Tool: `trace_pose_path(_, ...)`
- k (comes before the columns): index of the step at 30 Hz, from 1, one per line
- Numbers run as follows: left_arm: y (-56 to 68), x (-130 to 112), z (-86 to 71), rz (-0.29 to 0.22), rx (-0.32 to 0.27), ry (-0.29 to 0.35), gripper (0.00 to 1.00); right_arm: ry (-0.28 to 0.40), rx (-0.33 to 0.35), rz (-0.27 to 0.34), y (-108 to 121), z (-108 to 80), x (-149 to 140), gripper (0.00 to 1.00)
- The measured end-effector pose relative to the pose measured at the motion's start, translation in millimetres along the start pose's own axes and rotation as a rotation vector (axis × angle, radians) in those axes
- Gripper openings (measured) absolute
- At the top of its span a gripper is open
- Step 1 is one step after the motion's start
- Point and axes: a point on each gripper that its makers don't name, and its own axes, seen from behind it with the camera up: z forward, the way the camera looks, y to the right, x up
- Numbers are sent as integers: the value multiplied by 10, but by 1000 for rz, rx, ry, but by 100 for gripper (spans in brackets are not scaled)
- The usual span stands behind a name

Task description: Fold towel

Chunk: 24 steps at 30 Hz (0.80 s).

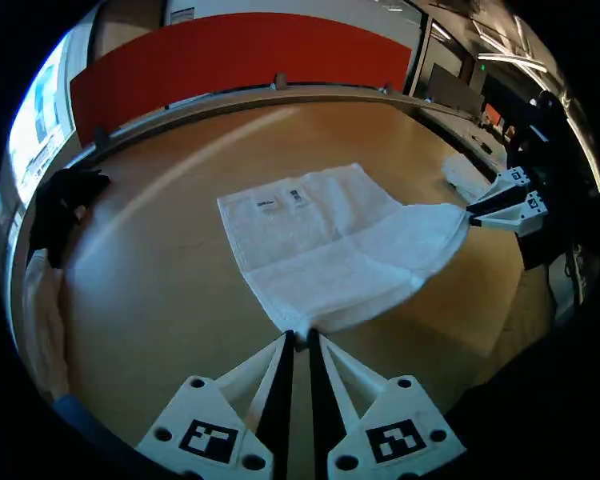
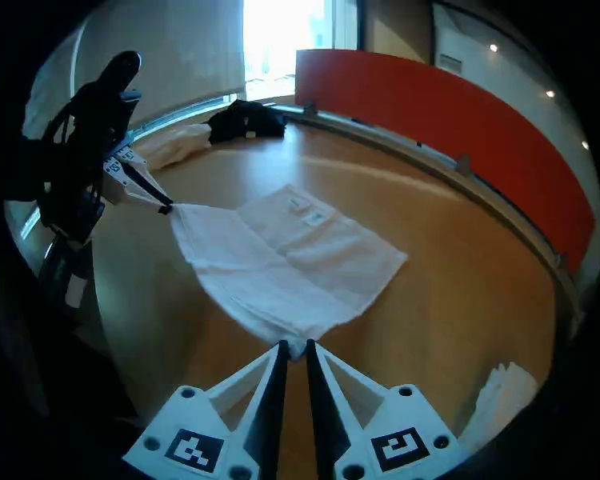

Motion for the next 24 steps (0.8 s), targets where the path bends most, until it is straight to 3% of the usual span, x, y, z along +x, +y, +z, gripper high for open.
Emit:
trace_pose_path(12,181,77,-286,-36,-31,-2,13,19,17,29,-30,-326,128,17)
trace_pose_path(24,108,229,-218,-50,-26,6,13,28,18,30,59,-243,243,16)
